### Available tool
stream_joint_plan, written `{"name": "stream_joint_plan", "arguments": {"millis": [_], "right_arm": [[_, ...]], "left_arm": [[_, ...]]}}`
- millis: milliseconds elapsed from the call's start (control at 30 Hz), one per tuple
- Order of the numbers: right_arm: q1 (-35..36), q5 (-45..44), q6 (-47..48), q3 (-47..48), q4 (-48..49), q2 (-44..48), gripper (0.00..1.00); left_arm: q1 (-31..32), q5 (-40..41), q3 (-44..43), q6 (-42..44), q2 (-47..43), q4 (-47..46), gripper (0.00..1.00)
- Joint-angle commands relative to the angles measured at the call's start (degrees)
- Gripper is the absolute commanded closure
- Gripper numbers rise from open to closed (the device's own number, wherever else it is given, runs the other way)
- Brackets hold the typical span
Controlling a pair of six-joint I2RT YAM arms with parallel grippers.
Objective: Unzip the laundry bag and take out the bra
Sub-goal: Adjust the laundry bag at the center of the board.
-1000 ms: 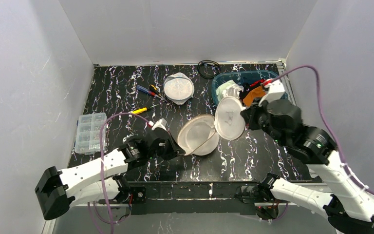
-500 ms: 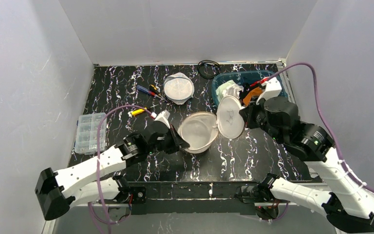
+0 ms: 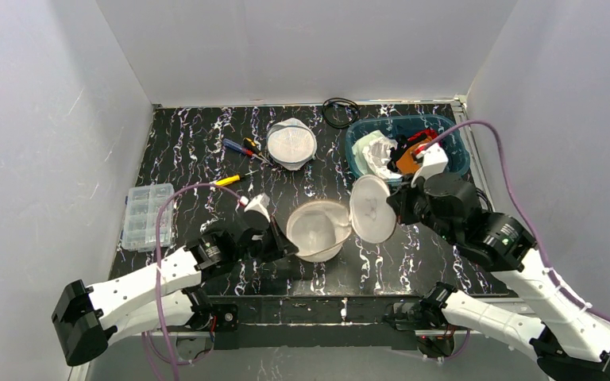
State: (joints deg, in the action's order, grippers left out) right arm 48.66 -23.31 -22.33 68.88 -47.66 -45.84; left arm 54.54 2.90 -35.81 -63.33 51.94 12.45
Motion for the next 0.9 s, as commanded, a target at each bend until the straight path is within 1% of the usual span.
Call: {"name": "stream_joint_plan", "arguments": {"millis": [0, 67, 167, 200, 267, 300, 333, 533, 633, 667, 700, 800, 867], "right_arm": [[0.20, 5.29, 1.27, -4.17, 2.94, 2.24, 0.99], [0.18, 7.10, 1.68, -5.01, 3.11, 2.91, 0.99], [0.13, 9.19, 2.13, -5.36, 3.19, 3.26, 0.99], [0.16, 9.72, 2.25, -5.34, 3.19, 3.26, 0.99], [0.13, 10.26, 2.42, -5.16, 3.19, 3.22, 0.99], [0.12, 10.57, 2.58, -4.91, 3.19, 3.22, 0.99], [0.14, 10.92, 2.77, -4.76, 3.12, 3.10, 0.99], [0.14, 13.21, 3.12, -2.59, 2.61, 1.26, 0.99], [0.12, 13.78, 3.62, -0.89, 2.01, -0.03, 0.99], [0.12, 13.92, 4.05, -0.23, 1.63, -0.56, 0.99], [0.14, 14.11, 4.43, 0.44, 1.30, -1.17, 0.99], [0.14, 14.80, 5.93, 2.46, -0.16, -3.49, 0.99], [0.14, 15.01, 6.63, 3.35, -1.21, -4.94, 0.99]], "left_arm": [[-0.22, -0.92, 3.98, -1.66, -1.80, -1.33, 1.00], [-0.22, -1.04, 4.25, -1.03, -2.39, -1.17, 0.98], [-0.23, -1.15, 3.45, 0.38, -2.72, 0.19, 0.89], [-0.23, -1.00, 2.90, 0.78, -2.72, 1.30, 0.83], [-0.22, -0.75, 1.40, 2.28, -2.85, 3.69, 0.67], [-0.23, -0.49, 0.23, 3.05, -2.89, 5.17, 0.57], [-0.23, -0.16, -0.97, 4.04, -3.04, 7.19, 0.51], [-0.22, 2.39, -8.74, 11.36, -5.86, 19.24, 0.31], [-0.23, 5.78, -13.57, 15.85, -7.29, 25.58, 0.24], [-0.18, 7.12, -15.14, 17.41, -7.24, 27.73, 0.11], [-0.20, 8.38, -16.61, 19.19, -6.77, 30.09, 0.08], [-0.21, 10.26, -21.04, 24.15, -3.60, 35.33, 0.07], [-0.23, 10.19, -23.06, 26.74, -0.96, 36.97, 0.07]]}}
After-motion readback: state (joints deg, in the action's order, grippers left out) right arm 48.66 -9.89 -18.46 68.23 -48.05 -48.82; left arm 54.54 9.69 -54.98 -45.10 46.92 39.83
